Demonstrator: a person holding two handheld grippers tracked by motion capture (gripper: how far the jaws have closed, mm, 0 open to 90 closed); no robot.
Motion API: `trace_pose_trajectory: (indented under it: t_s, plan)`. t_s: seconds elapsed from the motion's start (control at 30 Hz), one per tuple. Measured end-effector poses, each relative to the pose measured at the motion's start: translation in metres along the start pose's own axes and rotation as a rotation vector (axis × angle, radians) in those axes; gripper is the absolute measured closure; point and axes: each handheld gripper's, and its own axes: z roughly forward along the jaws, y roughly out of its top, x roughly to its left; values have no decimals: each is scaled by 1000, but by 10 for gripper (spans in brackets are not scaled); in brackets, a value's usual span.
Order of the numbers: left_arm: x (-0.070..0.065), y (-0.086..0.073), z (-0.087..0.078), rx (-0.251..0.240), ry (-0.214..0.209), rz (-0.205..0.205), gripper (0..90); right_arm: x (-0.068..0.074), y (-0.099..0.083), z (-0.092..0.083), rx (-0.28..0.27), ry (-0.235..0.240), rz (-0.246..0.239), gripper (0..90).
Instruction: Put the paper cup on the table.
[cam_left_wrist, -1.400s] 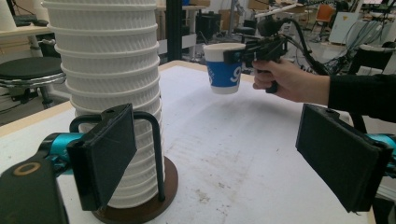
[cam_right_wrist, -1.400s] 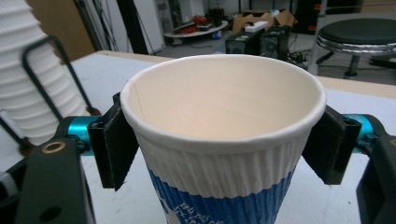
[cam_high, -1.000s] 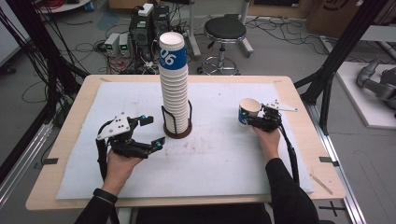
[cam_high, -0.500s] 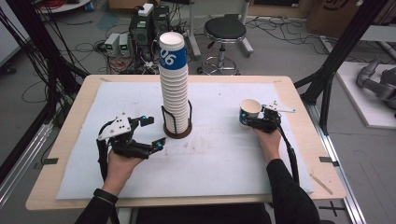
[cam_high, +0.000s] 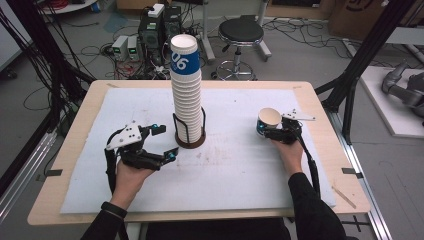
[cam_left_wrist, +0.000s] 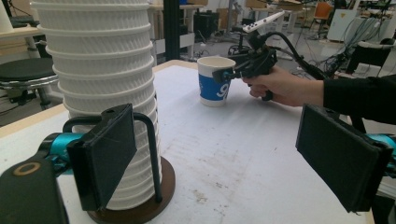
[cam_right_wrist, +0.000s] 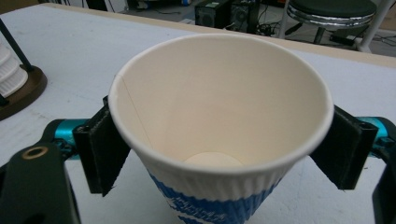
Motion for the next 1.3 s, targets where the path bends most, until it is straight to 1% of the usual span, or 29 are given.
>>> trace_pose_trajectory:
  t_s: [0.07,0.17,0.23,0.3,0.33,0.4,0.67,0.77,0.8,0.87,0.9,0.93,0.97,1.0,1.03,1.07,1.2,1.3]
  plan:
    - [0,0,0,1,-1,1,123,1,-1,-1,-6,-12,-7,150]
    - [-1,0,1,2,-1,1,123,2,-1,-2,10,-19,-3,139]
    - [-1,0,1,1,-5,2,123,3,-2,-3,20,-39,-11,137]
    - [-1,0,2,3,-2,3,123,4,-2,-4,29,-39,-5,135]
    - [-1,0,2,3,-5,0,123,4,-2,-4,35,-42,-11,134]
    - [-1,1,2,4,-5,8,123,5,-2,-6,36,-46,-5,133]
    - [-2,1,3,4,-7,8,123,8,-1,-20,54,-60,-6,132]
    - [-2,2,2,1,-4,8,123,8,0,-26,67,-54,-1,132]
    - [-2,2,2,-2,-3,8,123,9,1,-28,73,-55,-7,132]
    - [-2,2,1,-2,-2,8,123,9,1,-34,65,-57,2,132]
    - [-2,2,1,-2,-2,8,124,8,1,-37,69,-56,2,132]
    - [-2,2,1,-2,-1,10,123,8,2,-40,77,-64,-8,132]
    - [-2,2,1,-3,-1,10,123,7,2,-43,80,-61,-8,132]
    - [-2,3,1,-4,-1,11,123,6,2,-47,84,-59,7,131]
    - [-2,3,1,-2,-1,14,123,5,2,-51,81,-60,8,131]
    - [-2,3,1,-4,-1,11,123,4,2,-56,75,-50,18,132]
    - [-3,3,3,1,-1,9,123,3,4,-72,31,-21,28,132]
    - [-5,3,4,2,-3,12,123,6,5,-80,11,10,8,132]
